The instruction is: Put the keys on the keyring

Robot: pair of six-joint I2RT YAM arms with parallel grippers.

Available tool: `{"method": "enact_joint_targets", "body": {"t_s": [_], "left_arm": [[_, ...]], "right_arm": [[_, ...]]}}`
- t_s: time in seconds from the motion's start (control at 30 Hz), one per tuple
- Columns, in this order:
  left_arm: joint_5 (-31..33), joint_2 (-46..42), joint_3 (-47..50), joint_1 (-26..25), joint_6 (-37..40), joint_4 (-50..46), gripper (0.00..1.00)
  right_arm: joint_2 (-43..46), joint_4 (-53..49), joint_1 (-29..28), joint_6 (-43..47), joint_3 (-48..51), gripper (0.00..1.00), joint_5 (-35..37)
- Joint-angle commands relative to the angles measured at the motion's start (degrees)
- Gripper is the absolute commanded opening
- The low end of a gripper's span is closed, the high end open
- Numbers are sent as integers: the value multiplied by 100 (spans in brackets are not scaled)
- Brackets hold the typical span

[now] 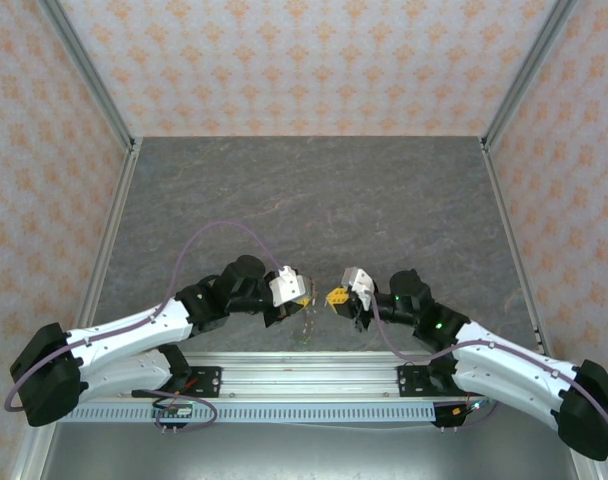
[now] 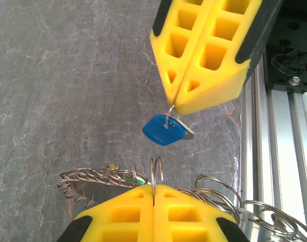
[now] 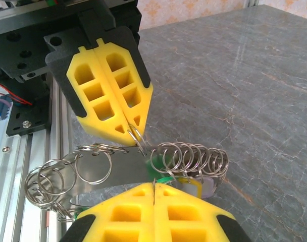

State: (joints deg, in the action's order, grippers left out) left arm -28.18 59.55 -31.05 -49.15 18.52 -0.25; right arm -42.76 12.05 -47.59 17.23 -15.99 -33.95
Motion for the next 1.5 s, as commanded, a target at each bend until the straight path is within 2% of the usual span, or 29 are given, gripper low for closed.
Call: {"method": "enact_joint_targets", "body": {"t_s": [0.0,0.23,1.03,1.33,1.47], "left_arm": [[67,13,-226,-45,25,171,0],[75,58,-253,-50,-2,192,0],[99,74,-291,-49,-41,156,0],[102,49,-292,-46,-19,131,0],[104,39,-297,-49,-2,105,0]], "right_arm": [[22,369,-57,81,-216,0,-223],[-121,719,-116,-184,-231,0,-381],[-838,1152,-272,-186,-453,0,-283],[-984,980,-563,122,-529,0,696],[-1032,1111,-604,35,-503,0,912]]}}
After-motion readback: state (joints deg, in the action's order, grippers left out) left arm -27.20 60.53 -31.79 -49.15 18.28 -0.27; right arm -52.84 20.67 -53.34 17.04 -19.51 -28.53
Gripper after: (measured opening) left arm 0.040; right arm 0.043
